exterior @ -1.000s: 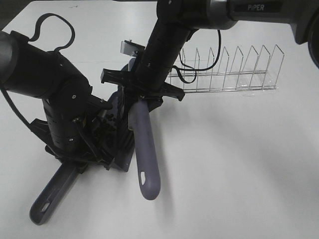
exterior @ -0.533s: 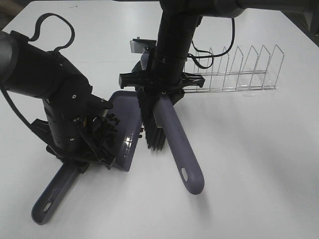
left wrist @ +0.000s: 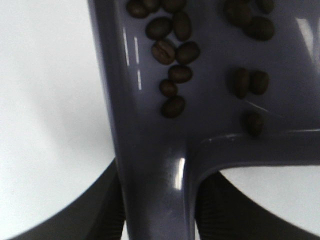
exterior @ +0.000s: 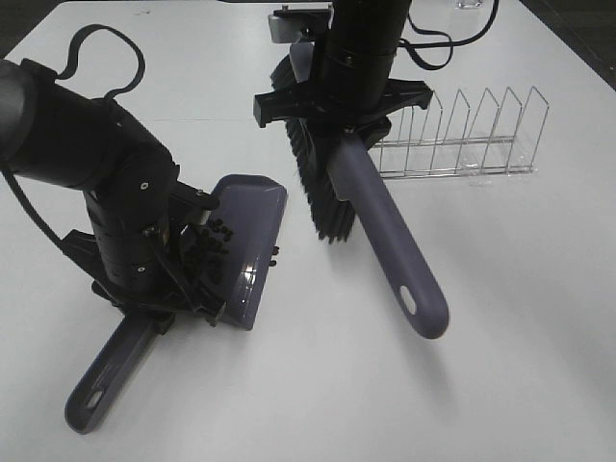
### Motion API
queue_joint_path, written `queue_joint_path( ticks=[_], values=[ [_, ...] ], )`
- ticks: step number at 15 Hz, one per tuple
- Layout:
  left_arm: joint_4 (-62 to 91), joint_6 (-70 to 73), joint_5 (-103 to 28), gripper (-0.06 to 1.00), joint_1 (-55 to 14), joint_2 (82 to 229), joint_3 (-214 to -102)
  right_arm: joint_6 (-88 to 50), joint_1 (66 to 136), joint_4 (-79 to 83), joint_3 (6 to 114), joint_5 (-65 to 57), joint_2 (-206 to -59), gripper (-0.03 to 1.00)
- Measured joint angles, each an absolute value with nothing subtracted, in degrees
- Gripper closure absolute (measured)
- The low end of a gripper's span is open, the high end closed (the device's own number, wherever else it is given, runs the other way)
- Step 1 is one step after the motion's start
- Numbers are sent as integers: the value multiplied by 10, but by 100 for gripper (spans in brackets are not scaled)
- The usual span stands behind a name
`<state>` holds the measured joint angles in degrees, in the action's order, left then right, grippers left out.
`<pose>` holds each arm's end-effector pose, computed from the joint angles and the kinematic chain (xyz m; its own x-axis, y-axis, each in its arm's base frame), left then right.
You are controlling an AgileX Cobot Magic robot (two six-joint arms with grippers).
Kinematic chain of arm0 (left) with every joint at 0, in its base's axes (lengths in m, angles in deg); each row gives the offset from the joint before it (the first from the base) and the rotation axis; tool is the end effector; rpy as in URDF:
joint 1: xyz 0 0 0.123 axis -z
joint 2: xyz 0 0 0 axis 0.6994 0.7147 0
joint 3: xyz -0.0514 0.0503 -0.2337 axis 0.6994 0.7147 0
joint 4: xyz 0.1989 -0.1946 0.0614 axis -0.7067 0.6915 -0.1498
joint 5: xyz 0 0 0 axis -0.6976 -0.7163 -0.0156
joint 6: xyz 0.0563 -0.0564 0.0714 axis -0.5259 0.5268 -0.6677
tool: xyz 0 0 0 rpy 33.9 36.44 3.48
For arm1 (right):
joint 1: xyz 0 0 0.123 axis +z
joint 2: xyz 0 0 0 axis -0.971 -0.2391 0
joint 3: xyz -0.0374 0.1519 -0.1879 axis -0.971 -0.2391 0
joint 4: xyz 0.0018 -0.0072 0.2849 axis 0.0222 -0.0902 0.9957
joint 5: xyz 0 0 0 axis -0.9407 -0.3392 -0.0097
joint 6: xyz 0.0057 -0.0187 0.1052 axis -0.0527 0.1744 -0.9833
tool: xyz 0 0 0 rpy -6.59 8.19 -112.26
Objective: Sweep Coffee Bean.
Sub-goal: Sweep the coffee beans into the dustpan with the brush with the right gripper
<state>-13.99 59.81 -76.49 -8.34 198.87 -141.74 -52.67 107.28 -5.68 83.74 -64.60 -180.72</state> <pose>0.2899 -0.1876 0.0152 -0.9183 0.3949 -0.0268 0.3847 0.9064 0.1744 0.3895 0.2359 0.1609 -0.9319 -0.3372 -0.1339 -0.3441 0.9384 0.0319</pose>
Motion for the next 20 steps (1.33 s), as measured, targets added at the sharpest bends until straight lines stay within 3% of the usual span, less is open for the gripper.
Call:
queue_joint_path(
  ticks=[4,7,20],
  values=[
    [-129,598,-764,59,-83,1989,-1417,-546,1073,-163,737,-650,-1765,67],
    [-136,646,-779,59,-84,1988,-1418,-587,1073,-252,725,-651,-1781,67],
    [-140,650,-790,59,-84,1978,-1413,-587,1073,-233,725,-648,-1799,67]
  ],
)
